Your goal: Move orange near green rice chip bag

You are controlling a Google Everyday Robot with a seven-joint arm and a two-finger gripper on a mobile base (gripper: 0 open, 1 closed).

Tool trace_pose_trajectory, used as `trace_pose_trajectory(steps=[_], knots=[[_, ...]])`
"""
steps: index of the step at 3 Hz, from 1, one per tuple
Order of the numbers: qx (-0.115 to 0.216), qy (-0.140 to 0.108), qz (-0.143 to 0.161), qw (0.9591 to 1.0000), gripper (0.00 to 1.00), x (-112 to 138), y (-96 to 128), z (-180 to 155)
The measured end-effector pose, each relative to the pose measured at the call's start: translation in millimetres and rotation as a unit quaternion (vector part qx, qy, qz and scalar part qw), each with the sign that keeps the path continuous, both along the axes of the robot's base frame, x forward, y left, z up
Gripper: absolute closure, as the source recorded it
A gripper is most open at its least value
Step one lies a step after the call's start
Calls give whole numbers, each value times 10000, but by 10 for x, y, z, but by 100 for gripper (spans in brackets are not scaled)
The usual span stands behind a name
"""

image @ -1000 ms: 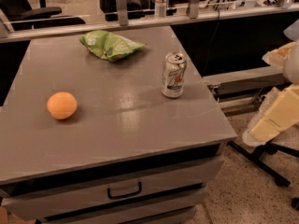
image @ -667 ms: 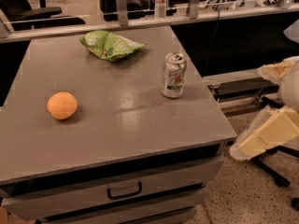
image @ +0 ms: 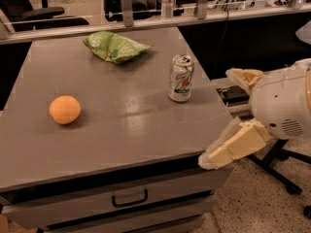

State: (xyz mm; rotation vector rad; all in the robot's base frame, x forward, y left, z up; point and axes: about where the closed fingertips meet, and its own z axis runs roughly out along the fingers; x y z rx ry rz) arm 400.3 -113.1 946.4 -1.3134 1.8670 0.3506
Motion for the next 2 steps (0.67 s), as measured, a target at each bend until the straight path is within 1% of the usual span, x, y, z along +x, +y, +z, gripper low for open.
trace_pose_trajectory(steps=[1,2], knots=[[41,27,-6,10000,0,-4,42,27],[302,46,-15,9995,0,-10,332,14]])
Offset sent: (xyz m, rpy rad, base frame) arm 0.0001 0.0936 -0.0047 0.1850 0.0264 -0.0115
